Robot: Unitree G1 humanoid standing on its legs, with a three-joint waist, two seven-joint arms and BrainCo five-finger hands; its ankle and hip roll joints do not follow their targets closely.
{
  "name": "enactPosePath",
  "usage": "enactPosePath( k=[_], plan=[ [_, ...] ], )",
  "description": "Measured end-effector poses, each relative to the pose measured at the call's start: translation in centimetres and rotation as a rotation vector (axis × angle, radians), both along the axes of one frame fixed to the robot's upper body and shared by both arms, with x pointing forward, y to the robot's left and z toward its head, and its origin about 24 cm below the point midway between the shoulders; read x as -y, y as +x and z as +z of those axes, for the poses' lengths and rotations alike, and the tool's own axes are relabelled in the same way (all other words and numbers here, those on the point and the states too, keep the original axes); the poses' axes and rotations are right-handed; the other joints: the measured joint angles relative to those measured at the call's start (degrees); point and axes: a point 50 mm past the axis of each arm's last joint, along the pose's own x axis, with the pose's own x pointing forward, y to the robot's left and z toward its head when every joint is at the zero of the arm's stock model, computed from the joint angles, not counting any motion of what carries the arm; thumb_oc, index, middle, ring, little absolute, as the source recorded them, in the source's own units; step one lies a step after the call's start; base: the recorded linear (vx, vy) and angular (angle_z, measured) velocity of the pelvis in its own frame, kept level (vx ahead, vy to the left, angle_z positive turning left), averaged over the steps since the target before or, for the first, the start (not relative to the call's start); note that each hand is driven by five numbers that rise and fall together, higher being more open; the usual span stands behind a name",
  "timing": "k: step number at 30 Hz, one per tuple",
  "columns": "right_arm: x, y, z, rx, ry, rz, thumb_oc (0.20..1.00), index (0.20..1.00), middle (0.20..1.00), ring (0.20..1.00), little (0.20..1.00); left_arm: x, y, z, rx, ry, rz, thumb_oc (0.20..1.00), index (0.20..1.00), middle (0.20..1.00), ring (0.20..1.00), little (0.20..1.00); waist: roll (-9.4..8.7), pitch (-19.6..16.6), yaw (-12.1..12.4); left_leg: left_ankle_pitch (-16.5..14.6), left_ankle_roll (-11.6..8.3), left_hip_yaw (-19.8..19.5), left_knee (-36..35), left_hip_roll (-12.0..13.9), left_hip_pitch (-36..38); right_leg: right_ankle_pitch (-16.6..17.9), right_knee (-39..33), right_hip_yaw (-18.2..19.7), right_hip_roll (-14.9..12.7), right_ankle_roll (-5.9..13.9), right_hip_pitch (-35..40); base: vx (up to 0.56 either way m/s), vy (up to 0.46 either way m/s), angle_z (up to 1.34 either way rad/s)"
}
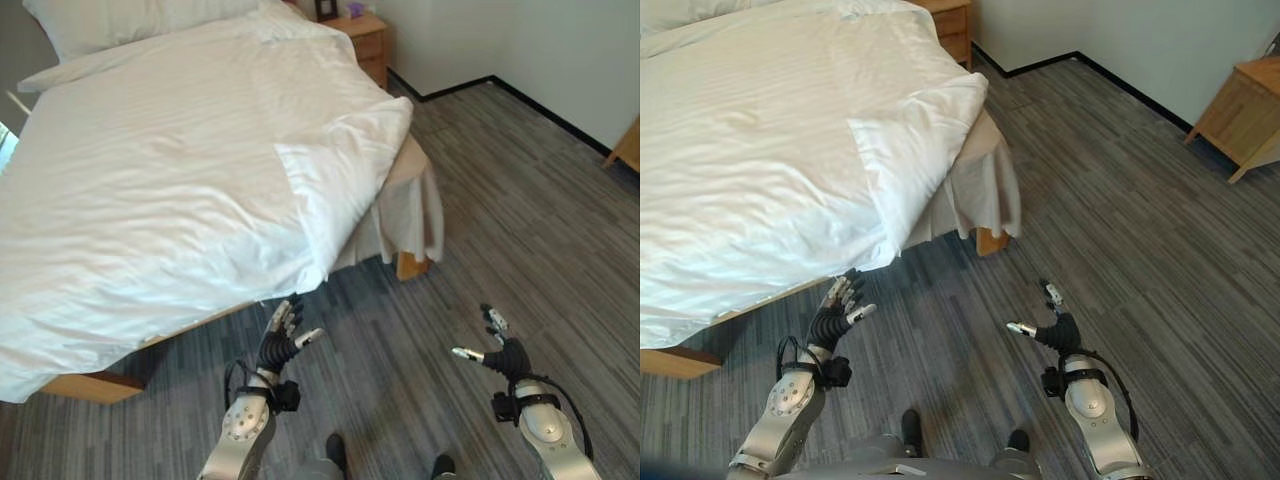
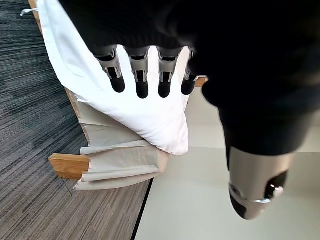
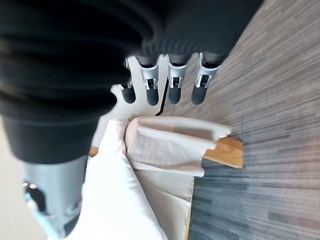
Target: Making the bed.
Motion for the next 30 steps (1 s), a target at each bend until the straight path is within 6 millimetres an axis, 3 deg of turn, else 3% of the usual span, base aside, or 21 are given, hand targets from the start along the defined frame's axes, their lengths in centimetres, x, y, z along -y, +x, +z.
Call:
enactPosePath(
  k=[13, 30],
  plan=[
    [-0.6, -0.1, -0.3, -0.011, 0.003, 0.023, 1.0, 1.0, 1.0, 1.0, 1.0, 0.0, -0.2, -0.1, -0.017, 0.001, 0.001, 1.0, 1.0, 1.0, 1.0, 1.0, -0.15, -4.2, 1.3, 0.2, 0.29, -2.5, -0.3, -0.5, -1.5, -0.3, 0.0, -2.5, -0.3, 0.28, -0.1, 0.02, -0.026, 0.1],
    [-1.0, 0.2, -0.1, 0.001, -0.027, 0.042, 1.0, 1.0, 1.0, 1.0, 1.0, 0.3, 0.0, -0.1, -0.023, 0.002, 0.003, 1.0, 1.0, 1.0, 1.0, 1.0, -0.41, -4.5, 1.3, 0.2, 0.3, -1.7, -0.3, -0.3, -1.6, -0.3, -0.1, -1.7, -0.2, 0.19, -0.7, 0.01, -0.004, -0.02]
  ],
)
